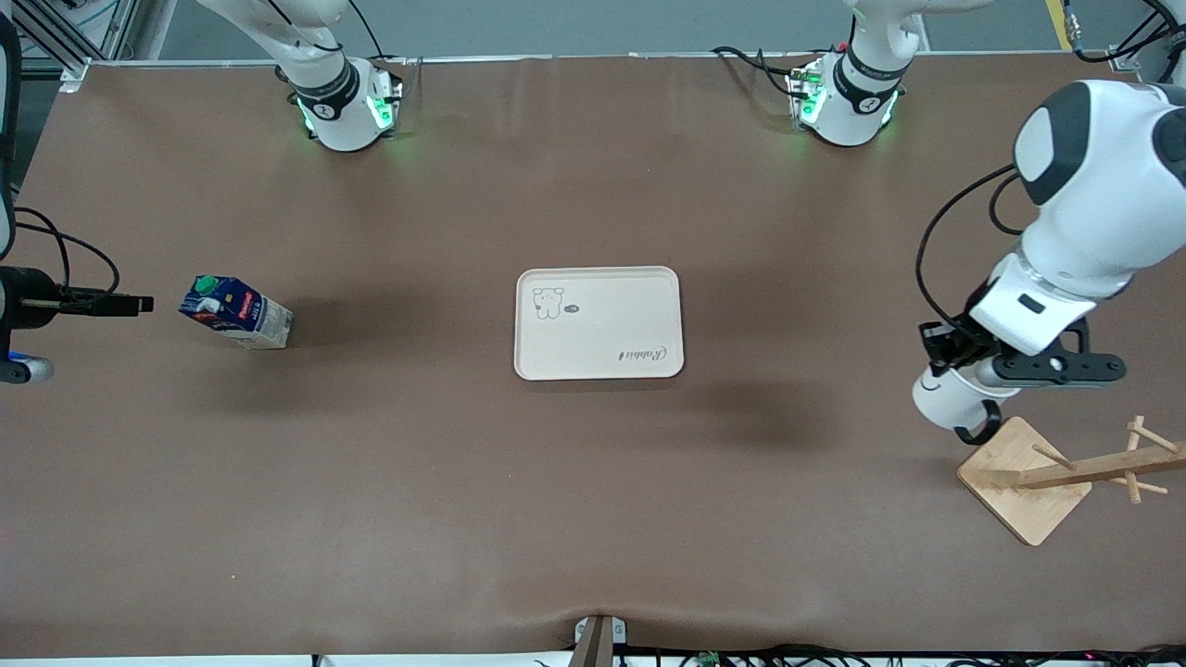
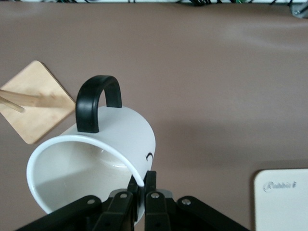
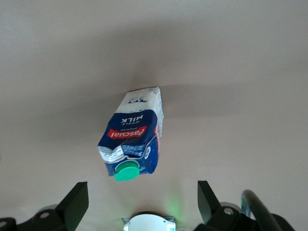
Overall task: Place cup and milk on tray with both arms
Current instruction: 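Lift the mug off the stand and carry it onto the tray with the left gripper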
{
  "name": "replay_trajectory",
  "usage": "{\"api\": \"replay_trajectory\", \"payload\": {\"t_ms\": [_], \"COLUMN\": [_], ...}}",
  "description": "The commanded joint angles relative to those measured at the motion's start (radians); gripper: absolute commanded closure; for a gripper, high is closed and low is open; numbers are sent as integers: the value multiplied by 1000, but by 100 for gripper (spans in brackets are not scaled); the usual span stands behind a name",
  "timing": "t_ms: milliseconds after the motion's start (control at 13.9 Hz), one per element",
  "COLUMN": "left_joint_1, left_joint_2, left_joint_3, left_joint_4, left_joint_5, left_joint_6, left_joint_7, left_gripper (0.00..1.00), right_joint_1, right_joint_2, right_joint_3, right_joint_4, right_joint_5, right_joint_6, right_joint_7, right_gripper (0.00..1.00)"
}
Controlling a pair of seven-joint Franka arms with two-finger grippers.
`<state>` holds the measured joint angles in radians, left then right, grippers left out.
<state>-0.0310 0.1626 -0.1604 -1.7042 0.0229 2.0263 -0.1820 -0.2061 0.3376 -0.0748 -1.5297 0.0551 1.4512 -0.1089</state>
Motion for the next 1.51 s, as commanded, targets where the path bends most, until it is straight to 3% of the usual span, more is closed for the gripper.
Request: {"api": "replay_trajectory", "payload": {"t_ms": [0, 288, 576, 936, 1153, 1441], "left_joint_1": [-43, -127, -259, -456, -565, -633], "left_joint_2": [15, 18, 63, 248, 386, 512], "left_joint_3": [1, 1, -1, -1, 4, 10], "left_joint_4": [34, 44, 75, 182, 237, 279], "left_joint_5": [23, 23, 23, 12, 22, 22], "left_joint_6": [-57, -138, -217, -241, -233, -167], "left_joint_7": [-59, -99, -216, -397, -589, -692], "left_gripper": [100, 100, 100, 100, 100, 100], "right_joint_1": [1, 4, 4, 8, 24, 24], "right_joint_2": [3, -21, -138, -163, -219, -235], "right_joint_3": [7, 12, 12, 15, 16, 16], "right_joint_4": [-4, -131, -363, -418, -536, -604], "right_joint_5": [14, 25, 97, 100, 100, 100], "right_joint_6": [-17, 9, 283, 313, 463, 543], "right_joint_7": [23, 11, 12, 11, 9, 8], "right_gripper": [0, 0, 0, 0, 0, 0]}}
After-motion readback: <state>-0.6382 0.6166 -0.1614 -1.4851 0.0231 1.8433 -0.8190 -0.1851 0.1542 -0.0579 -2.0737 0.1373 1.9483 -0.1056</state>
